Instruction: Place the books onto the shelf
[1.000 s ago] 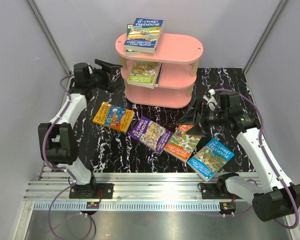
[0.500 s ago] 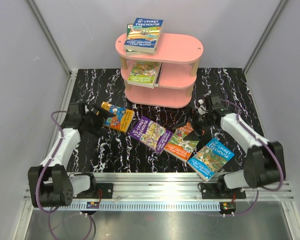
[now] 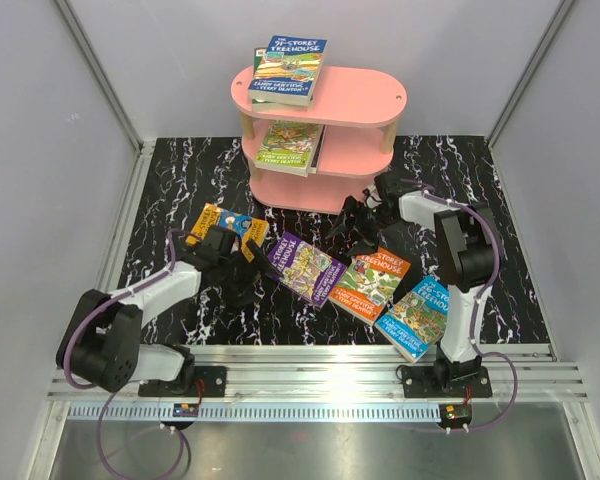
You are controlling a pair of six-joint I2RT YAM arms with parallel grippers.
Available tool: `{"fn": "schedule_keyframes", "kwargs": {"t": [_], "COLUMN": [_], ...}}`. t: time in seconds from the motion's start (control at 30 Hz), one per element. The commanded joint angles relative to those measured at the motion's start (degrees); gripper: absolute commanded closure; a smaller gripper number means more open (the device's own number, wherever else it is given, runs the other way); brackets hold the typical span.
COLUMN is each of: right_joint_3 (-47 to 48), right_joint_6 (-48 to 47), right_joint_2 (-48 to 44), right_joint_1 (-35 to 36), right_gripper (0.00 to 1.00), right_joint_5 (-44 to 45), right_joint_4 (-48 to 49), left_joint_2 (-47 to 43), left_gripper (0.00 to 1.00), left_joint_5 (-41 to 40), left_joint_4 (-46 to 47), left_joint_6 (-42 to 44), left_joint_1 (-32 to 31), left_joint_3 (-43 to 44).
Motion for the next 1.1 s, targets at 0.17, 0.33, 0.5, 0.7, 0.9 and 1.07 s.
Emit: {"fn": "schedule_keyframes", "kwargs": {"t": [0.17,0.33,0.5,0.7,0.9,1.07], "right_joint_3": [-2.07,-8.37,-17.62,-23.52,-23.78,-23.87], "right_joint_6": [-0.77,1.24,4.32,2.66,3.53,10.37], "right_joint_2": [6.09,3.29,-3.3,-12.8,-18.95,-23.79], "right_joint_1": [4.98,12.63,16.24,16.6,16.6,16.6], "right_gripper": [0.06,0.06,0.2,0.69,0.98,1.0], "right_joint_5": [2.07,1.36,-2.06,-2.16,-1.71,-4.08], "right_joint_4": [6.72,10.14,15.59,13.14,9.88,13.74], "left_joint_2": [8.2,17.07,23.23,21.48,14.46,7.25], "left_gripper": [0.01,0.01,0.01,0.01,0.01,0.14], "left_joint_5": [-2.08,-1.02,2.49,3.82,4.17,4.17], "left_joint_4": [10.07,14.13,25.01,28.63,25.83,24.06], "left_joint_6": [-2.72,-2.89,-7.19,-7.99,-7.47,-7.37], "left_joint_1": [-3.18,-6.07,-7.31,-7.31,-7.05,-6.87], "left_joint_3": [-0.07,2.82,1.61,-1.38,-2.18,-3.49]}}
